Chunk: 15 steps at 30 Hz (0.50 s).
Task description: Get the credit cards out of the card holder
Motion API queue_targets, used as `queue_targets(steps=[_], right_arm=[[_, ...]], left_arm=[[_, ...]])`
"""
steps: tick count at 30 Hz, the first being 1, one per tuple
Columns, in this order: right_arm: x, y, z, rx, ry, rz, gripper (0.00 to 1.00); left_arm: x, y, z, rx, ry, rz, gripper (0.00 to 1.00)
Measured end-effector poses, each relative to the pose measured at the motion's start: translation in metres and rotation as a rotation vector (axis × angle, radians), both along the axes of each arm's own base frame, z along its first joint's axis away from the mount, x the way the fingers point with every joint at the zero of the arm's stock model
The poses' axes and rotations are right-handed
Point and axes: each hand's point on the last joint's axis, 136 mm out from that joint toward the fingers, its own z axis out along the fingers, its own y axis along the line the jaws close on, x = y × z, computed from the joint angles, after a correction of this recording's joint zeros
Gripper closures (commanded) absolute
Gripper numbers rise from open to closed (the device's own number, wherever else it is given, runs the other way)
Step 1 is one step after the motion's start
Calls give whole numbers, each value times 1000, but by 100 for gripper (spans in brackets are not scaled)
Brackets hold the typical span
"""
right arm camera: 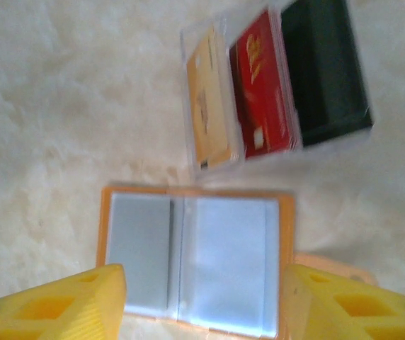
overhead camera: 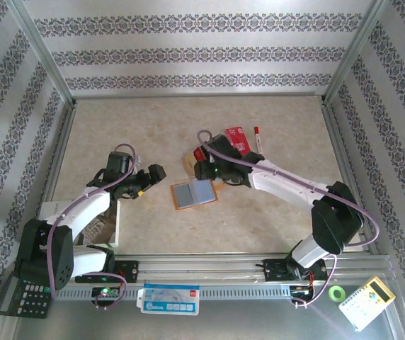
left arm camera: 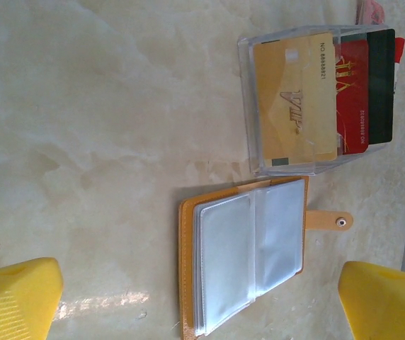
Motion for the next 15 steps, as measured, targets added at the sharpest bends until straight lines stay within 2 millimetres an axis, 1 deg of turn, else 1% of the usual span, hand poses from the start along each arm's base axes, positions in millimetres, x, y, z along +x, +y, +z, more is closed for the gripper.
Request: queue_targets(steps=[3, 6, 11, 15], right_arm=[[-17, 7, -18, -42, 31, -3, 33], [-26, 18, -34, -71, 53, 1, 33], [-35, 38, -64, -126, 105, 16, 32], [-36, 48, -73, -142, 127, 19, 32]], left_arm=[[2, 2, 0, -1, -4, 7, 0], [4, 4, 0, -1, -8, 13, 0], [5, 5, 0, -3, -11, 19, 0], [0, 5, -6, -7, 5, 19, 0]])
